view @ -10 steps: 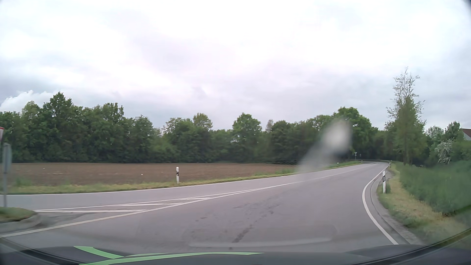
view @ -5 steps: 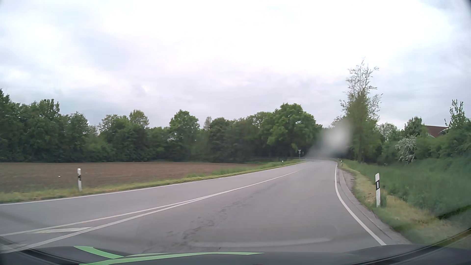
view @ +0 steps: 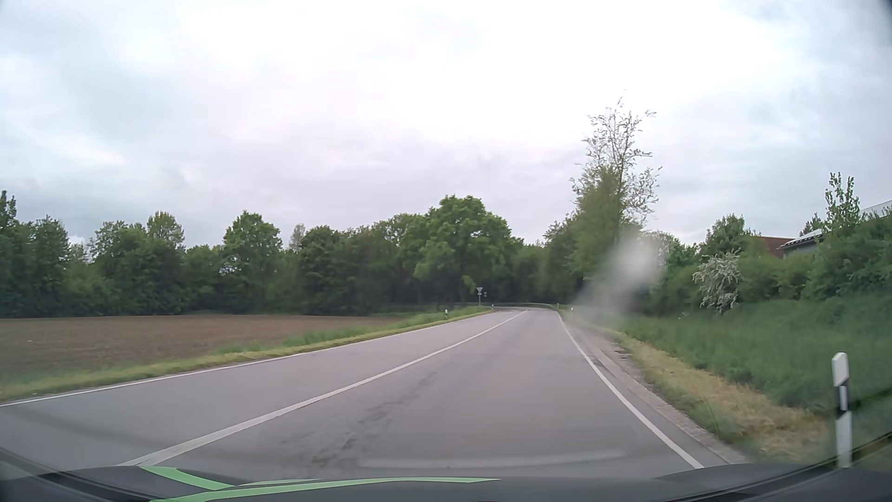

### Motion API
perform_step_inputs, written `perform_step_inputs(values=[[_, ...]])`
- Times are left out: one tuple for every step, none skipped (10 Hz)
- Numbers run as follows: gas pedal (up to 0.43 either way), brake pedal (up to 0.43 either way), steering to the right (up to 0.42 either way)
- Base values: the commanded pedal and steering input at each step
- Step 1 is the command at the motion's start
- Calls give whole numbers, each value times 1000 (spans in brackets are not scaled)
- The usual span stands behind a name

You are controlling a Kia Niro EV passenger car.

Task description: Follow the waypoints while adhering to traffic rules and regulations

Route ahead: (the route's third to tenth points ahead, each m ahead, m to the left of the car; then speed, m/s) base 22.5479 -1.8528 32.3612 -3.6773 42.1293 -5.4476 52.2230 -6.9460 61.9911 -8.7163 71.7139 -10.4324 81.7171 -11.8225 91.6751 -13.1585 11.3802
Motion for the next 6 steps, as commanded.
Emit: perform_step_inputs(values=[[429,0,98],[441,0,92],[441,0,85],[441,0,72],[449,0,57],[461,0,45]])
